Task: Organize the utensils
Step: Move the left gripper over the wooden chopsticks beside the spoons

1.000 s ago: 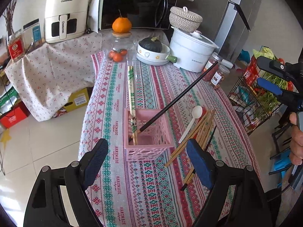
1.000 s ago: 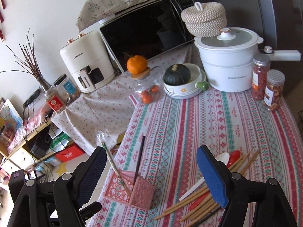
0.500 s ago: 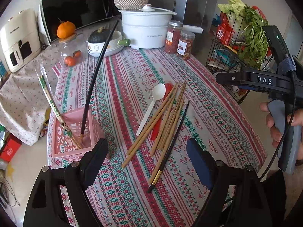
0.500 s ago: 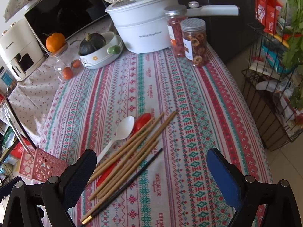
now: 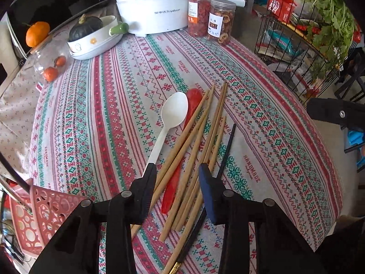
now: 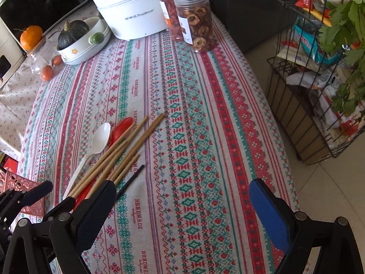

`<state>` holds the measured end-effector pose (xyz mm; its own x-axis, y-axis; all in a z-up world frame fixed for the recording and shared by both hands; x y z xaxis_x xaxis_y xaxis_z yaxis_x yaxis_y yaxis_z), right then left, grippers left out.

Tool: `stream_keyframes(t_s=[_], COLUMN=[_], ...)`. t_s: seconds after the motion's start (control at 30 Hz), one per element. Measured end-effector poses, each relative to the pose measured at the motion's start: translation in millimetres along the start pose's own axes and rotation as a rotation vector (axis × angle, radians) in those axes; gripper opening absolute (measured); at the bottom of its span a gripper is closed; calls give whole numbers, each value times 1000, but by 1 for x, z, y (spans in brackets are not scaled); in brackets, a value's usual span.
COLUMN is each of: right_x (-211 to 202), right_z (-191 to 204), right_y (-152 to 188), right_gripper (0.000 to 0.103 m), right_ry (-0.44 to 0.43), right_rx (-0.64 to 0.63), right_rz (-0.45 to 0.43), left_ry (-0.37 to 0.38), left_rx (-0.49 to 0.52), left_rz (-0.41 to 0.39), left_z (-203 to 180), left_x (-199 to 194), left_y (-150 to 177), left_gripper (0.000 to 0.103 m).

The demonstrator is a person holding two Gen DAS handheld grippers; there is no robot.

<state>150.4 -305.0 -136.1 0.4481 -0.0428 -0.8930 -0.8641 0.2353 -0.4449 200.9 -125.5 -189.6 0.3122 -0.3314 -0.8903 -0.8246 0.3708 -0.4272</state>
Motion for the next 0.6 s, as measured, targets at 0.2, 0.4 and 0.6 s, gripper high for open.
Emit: stream_keyframes(t_s=[0.2, 0.4, 0.6], right_x=[5, 5, 6], right_z=[-1, -6, -9], right_y=[0, -4, -4], right_gripper=[97, 97, 97], right_ry=[-11, -18, -22], right_rx=[11, 31, 52], right_rz=[28, 26, 32], left_ry=[47, 84, 96], left_rx=[-52, -74, -94], left_rz=[12, 73, 78], left_z=[5, 9, 11], left_x=[29, 55, 65], left_y=[-33, -49, -61], left_gripper=[15, 8, 8])
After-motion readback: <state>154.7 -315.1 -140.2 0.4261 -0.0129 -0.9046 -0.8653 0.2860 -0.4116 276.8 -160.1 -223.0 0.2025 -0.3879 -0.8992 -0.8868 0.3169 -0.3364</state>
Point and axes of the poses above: each gripper's, at about its wrist camera, not at the fingertips, and x roughly the way its jaws point, z to its left, y to its underside, the point moved 5 cm from there along x, roughly the way its jaws point, and after that the axes turned 9 degrees about y, right-handed, at the moved point
